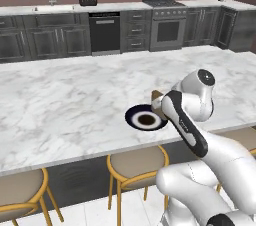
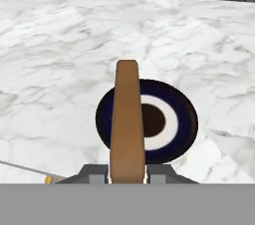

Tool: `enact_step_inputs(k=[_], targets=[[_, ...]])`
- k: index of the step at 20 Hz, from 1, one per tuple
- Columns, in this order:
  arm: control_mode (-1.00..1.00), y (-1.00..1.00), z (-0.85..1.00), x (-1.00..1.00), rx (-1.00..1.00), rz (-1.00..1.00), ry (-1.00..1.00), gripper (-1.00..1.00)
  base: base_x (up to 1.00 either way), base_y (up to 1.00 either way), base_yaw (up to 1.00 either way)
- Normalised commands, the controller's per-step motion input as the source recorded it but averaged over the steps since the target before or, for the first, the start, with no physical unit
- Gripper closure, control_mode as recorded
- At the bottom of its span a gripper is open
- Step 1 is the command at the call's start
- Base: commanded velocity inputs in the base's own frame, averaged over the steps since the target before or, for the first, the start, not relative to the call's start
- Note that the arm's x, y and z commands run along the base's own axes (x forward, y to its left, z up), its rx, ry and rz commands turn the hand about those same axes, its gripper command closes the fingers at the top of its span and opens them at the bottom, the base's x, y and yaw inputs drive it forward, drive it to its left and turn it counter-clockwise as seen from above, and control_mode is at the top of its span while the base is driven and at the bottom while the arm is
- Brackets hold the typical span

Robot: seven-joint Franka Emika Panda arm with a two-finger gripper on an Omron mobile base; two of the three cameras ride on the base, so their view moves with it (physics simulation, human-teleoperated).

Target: Start the toaster. Once the lever pops up, take the bread to the plate on the dining counter.

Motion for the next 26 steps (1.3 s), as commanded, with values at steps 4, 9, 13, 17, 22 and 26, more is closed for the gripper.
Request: enact_step_inputs(k=[4, 9, 13, 17, 22, 26], targets=[[-1.00, 0.00, -0.33, 0.29, 0.00, 0.04, 0.00, 1.00, 0.00, 0.00, 0.00], [-1.00, 0.00, -0.38, 0.32, 0.00, 0.04, 0.00, 1.00, 0.00, 0.00, 0.00], [-1.00, 0.00, -0.34, 0.32, 0.00, 0.03, 0.00, 1.00, 0.00, 0.00, 0.00], [-1.00, 0.00, -0.22, 0.40, 0.00, 0.01, 0.01, 1.00, 0.00, 0.00, 0.00], [-1.00, 0.00, -0.17, 0.41, 0.00, 0.00, 0.03, 1.00, 0.00, 0.00, 0.00], [-1.00, 0.00, -0.17, 0.37, 0.00, 0.00, 0.02, 1.00, 0.00, 0.00, 0.00]])
